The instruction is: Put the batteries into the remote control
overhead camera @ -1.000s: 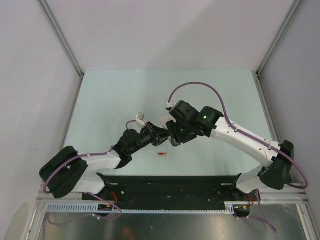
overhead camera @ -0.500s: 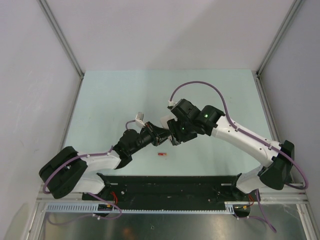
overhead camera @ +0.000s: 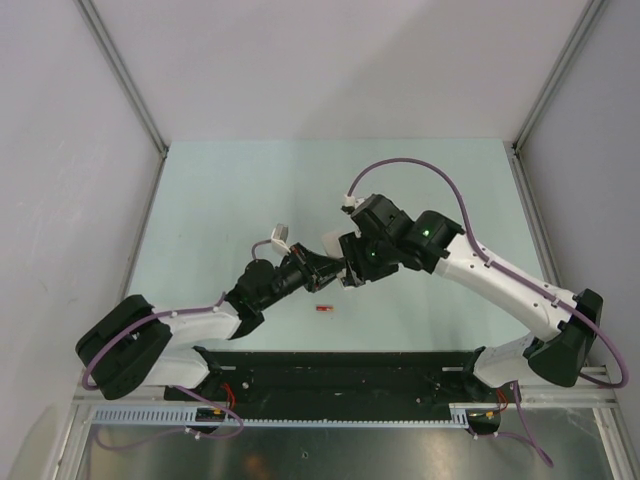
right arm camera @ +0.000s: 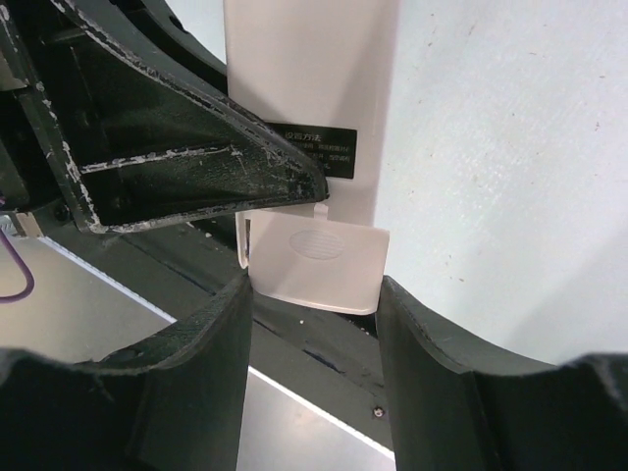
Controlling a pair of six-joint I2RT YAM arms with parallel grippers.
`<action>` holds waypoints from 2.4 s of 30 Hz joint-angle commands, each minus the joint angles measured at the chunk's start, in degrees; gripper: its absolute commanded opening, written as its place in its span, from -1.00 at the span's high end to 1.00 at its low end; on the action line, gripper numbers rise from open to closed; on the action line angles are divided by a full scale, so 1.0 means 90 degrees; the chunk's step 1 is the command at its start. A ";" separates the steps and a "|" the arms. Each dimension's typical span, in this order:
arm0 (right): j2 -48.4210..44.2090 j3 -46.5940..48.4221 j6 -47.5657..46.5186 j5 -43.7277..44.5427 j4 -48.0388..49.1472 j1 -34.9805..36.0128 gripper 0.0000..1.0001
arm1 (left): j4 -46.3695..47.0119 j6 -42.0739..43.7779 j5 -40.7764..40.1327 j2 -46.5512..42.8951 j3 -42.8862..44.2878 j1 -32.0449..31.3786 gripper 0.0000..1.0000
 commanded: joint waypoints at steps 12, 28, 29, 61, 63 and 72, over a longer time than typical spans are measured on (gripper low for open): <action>0.0173 0.0389 0.0025 0.0206 0.0014 0.0393 0.15 | 0.0289 0.0062 -0.0013 -0.0129 -0.0006 -0.0065 1.00; 0.0232 0.0457 0.0132 0.0245 -0.0309 0.0452 0.15 | 0.0269 0.0296 -0.0296 -0.0148 -0.0026 -0.0055 1.00; 0.0212 0.0467 0.0142 0.0284 -0.0319 0.0452 0.15 | 0.0279 0.0325 -0.0306 -0.0138 -0.0045 -0.0016 1.00; 0.0485 0.0438 0.0035 0.0128 -0.0192 0.0325 0.15 | -0.0141 0.0609 -0.0287 -0.0470 0.0091 0.0101 1.00; 0.0486 0.0428 0.0035 0.0138 -0.0172 0.0315 0.15 | -0.0131 0.0609 -0.0277 -0.0470 0.0120 0.0101 1.00; 0.0417 0.0526 0.0132 0.0167 -0.0035 0.0345 0.15 | -0.0161 0.0638 -0.0267 -0.0363 0.0121 0.0091 1.00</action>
